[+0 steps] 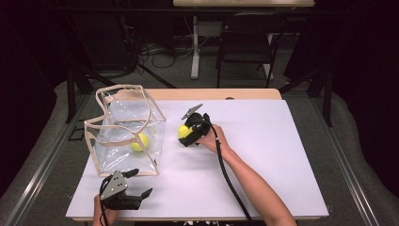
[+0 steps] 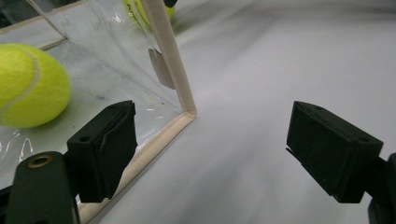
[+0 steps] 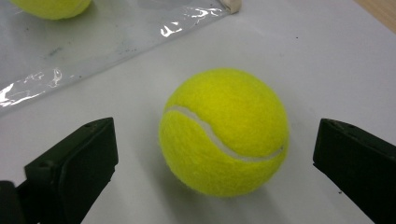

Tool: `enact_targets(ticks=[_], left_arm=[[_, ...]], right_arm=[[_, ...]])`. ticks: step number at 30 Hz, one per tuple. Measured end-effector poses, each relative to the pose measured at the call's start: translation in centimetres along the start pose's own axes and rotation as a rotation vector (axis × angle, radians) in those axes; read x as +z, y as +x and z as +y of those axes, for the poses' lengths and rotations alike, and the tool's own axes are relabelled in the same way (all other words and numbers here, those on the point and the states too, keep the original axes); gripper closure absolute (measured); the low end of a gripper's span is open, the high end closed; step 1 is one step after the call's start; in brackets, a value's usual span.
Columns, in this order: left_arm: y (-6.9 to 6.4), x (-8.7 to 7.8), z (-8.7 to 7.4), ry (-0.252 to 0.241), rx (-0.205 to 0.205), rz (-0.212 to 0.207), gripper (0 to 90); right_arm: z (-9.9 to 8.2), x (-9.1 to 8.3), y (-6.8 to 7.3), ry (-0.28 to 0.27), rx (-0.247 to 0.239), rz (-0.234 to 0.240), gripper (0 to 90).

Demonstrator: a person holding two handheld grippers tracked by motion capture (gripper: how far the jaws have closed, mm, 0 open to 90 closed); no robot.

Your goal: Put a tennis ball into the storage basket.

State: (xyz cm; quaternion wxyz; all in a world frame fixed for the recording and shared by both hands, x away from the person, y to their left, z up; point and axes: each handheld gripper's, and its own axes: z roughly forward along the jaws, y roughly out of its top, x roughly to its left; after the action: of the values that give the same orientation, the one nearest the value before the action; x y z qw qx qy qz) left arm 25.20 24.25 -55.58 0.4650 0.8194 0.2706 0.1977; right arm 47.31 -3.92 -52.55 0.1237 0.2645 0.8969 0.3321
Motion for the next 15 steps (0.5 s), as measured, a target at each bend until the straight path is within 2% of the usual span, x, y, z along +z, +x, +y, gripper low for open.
enact_targets(ticks=[4, 15], left_arm=[[0.0, 0.0, 0.0, 0.000, 0.002, -0.001, 15.9], [0.0, 0.0, 0.0, -0.001, -0.001, 0.000, 15.9]], right_arm=[[-0.1, 0.3, -0.1, 0.005, 0.014, 0.000, 0.0], [-0.3, 1.2, -0.1, 0.029, 0.014, 0.006, 0.0]])
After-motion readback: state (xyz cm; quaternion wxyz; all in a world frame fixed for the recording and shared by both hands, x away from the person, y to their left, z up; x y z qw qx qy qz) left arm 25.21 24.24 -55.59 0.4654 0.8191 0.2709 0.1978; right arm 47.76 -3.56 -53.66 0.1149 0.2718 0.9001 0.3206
